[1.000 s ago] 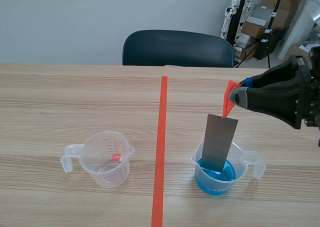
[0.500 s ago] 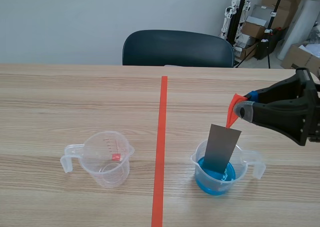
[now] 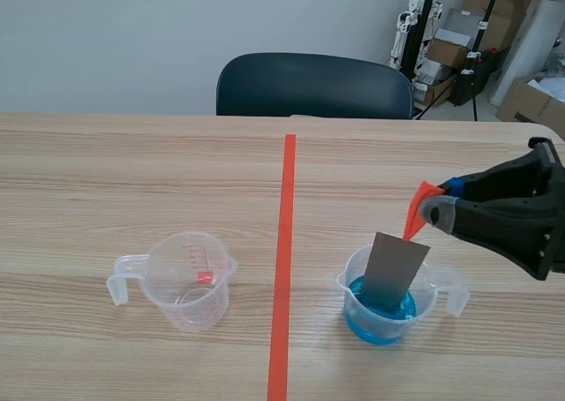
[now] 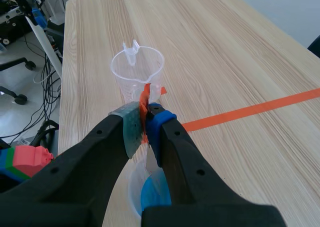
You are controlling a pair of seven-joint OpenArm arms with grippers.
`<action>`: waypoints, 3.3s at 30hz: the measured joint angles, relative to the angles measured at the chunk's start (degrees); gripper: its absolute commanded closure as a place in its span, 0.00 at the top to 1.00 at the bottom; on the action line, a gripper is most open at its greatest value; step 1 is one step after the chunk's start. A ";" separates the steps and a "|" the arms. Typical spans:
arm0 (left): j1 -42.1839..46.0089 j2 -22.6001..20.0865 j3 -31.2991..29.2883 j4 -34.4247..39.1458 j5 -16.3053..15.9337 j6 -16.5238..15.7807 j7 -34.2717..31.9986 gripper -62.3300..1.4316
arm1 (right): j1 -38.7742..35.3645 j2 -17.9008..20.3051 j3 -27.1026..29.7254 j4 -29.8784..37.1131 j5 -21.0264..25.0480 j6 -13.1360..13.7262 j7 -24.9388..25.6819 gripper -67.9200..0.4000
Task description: Do the redox reaction experiment. lower the plate into the blue solution
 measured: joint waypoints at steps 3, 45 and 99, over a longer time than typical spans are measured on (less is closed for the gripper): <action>0.00 0.00 0.00 0.00 0.00 0.00 0.00 0.77 | -0.87 0.00 0.00 -0.07 -0.70 -1.92 0.46 0.00; 0.00 0.00 0.00 0.00 0.00 0.00 0.00 0.77 | -1.64 -4.92 0.00 -7.72 -3.08 -4.87 5.88 0.00; 0.00 0.00 0.00 0.00 0.00 0.00 0.00 0.77 | -1.46 -4.92 0.37 -7.65 -2.14 -7.45 2.21 0.00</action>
